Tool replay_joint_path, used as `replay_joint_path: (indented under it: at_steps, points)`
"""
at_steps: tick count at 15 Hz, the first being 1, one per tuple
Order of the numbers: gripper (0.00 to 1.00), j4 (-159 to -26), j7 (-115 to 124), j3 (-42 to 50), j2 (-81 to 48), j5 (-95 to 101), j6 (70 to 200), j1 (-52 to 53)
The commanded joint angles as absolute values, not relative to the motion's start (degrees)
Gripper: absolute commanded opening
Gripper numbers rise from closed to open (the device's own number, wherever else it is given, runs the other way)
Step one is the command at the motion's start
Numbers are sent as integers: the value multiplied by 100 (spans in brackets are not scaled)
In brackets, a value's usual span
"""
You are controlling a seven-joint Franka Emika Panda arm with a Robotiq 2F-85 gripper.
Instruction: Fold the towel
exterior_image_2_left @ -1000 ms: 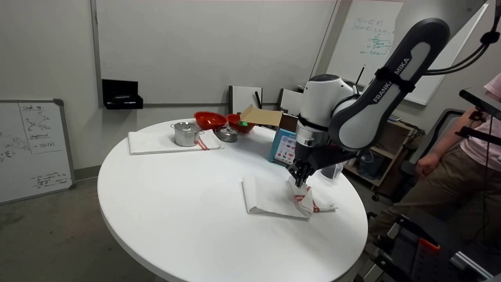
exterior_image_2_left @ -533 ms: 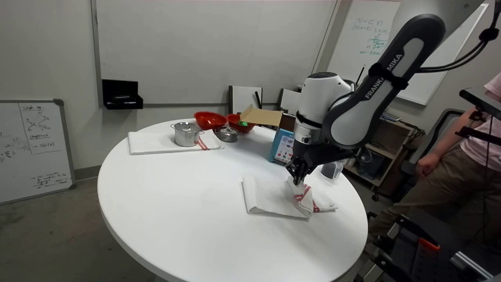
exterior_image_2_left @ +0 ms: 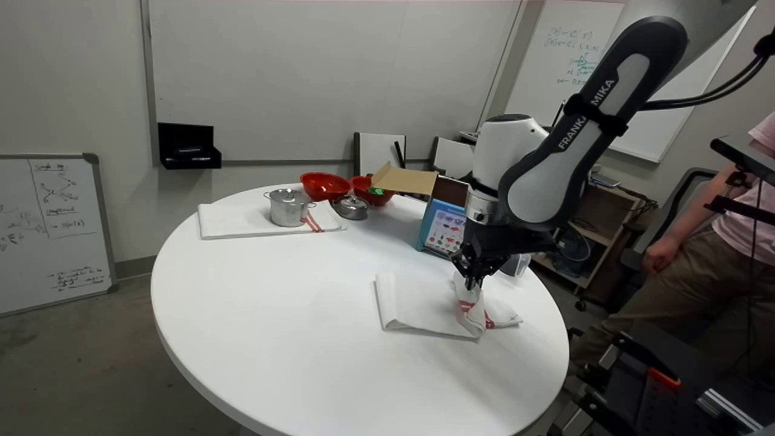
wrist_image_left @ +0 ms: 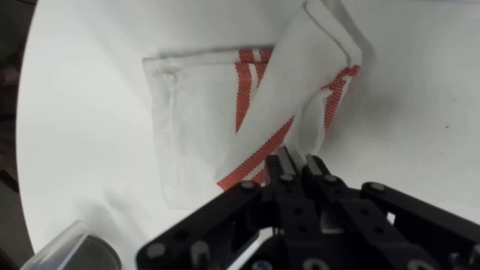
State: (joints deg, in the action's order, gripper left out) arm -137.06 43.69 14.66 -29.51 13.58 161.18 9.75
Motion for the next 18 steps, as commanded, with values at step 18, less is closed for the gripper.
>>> replay_joint_path:
  at_steps: [18]
  points:
    - [2,-14021,4240,1552,-2971,-217,16048,240]
